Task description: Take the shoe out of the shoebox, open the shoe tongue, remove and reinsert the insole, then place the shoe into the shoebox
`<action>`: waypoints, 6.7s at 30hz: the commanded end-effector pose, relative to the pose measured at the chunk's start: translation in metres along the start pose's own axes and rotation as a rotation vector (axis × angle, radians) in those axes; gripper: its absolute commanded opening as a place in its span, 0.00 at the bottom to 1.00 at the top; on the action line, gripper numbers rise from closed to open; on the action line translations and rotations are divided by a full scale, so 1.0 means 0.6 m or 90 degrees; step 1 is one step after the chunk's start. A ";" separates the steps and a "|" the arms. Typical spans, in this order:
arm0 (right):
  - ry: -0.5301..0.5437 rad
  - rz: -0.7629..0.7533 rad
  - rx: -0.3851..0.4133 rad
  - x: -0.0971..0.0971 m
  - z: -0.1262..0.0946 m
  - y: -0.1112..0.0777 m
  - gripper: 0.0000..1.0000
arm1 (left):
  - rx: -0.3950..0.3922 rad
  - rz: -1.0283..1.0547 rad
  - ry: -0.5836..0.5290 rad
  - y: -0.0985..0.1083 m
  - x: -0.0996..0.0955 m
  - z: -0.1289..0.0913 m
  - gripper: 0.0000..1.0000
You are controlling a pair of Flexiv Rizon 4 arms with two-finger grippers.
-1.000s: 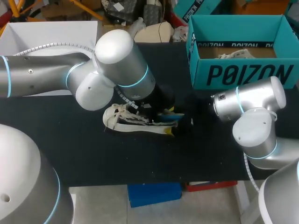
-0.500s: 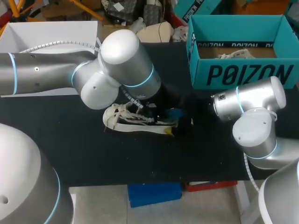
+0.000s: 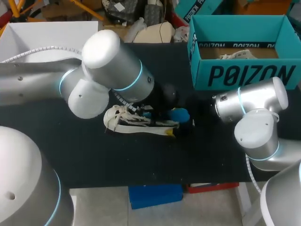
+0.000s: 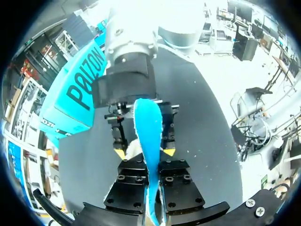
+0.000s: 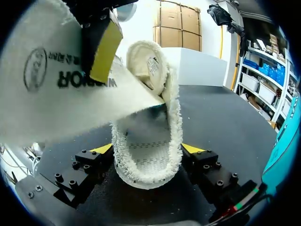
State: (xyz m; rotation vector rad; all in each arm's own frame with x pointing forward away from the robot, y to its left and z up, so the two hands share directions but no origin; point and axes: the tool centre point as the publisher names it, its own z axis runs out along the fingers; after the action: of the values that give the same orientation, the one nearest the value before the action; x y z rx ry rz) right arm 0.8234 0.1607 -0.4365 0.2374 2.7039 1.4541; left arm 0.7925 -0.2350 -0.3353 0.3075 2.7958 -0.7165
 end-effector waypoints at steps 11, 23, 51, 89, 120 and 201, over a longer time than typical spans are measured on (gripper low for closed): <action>0.000 0.001 0.001 0.001 0.005 -0.006 0.00 | 0.215 -0.095 0.039 -0.122 0.035 -0.198 0.00; 0.000 0.001 0.001 0.001 0.005 -0.006 0.00 | 0.359 -0.106 0.163 -0.160 0.034 -0.253 0.00; 0.000 0.001 0.001 0.001 0.005 -0.006 0.00 | 0.581 -0.321 0.151 -0.177 0.057 -0.334 0.00; 0.000 0.001 0.001 0.001 0.005 -0.006 0.00 | 0.745 -0.262 0.227 -0.383 0.095 -0.611 0.00; 0.035 0.022 0.317 -0.013 -0.055 -0.001 1.00 | 0.753 -0.255 0.229 -0.392 0.103 -0.619 0.00; 0.012 -0.070 0.246 -0.005 -0.048 0.040 1.00 | 0.753 -0.255 0.229 -0.392 0.103 -0.619 0.00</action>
State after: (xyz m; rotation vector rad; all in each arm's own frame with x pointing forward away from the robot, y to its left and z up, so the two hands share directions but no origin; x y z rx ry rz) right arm 0.8314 0.1598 -0.3964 0.0953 3.0364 0.5695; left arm 0.6081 -0.2426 0.0683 0.0489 2.3528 -2.5679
